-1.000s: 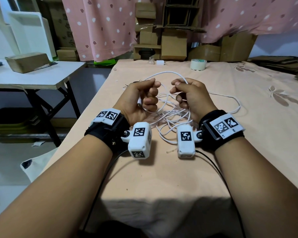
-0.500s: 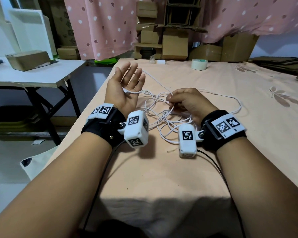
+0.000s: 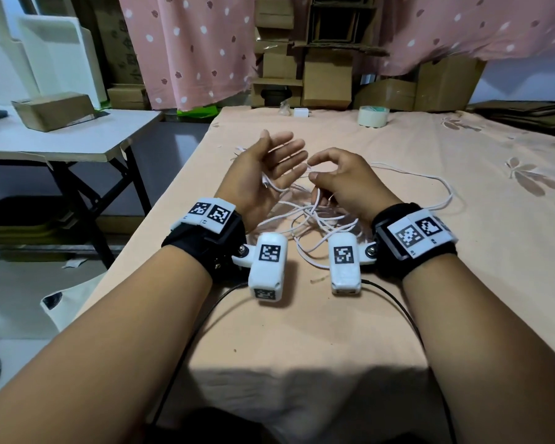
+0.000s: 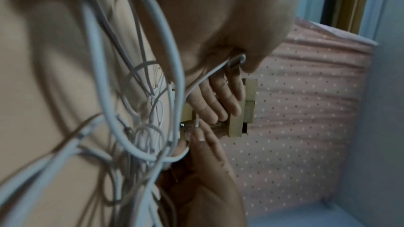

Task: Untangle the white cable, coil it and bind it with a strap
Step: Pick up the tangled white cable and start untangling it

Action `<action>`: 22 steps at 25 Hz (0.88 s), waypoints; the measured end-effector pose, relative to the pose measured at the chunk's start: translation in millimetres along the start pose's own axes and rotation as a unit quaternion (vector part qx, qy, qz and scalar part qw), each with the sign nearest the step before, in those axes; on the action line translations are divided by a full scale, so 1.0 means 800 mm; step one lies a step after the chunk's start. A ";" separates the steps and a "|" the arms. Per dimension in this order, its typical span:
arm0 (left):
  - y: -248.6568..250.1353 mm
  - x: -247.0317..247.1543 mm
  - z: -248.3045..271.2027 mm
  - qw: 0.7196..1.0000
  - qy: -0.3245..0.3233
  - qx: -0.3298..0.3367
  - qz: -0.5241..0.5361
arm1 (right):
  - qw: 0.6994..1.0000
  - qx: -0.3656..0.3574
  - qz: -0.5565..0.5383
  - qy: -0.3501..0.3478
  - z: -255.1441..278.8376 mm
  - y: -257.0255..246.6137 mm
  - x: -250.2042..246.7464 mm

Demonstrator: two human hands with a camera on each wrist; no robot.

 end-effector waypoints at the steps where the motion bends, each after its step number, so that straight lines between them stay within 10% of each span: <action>1: -0.005 0.005 0.001 1.000 -0.009 -0.003 -0.018 | 1.000 -0.011 0.012 0.004 0.000 -0.002 -0.002; 22: 0.012 -0.013 0.000 0.896 0.082 0.083 -0.429 | 0.996 -0.030 -0.024 -0.085 0.009 -0.014 0.018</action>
Point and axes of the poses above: each hand's wrist, its own z-axis away from the middle knuckle, its own x-axis out of the palm, y = z × x, the point moved 7 cm from there along -z, towards the middle knuckle, and after that the axes turned 13 degrees about -z, right-handed, at the moved point
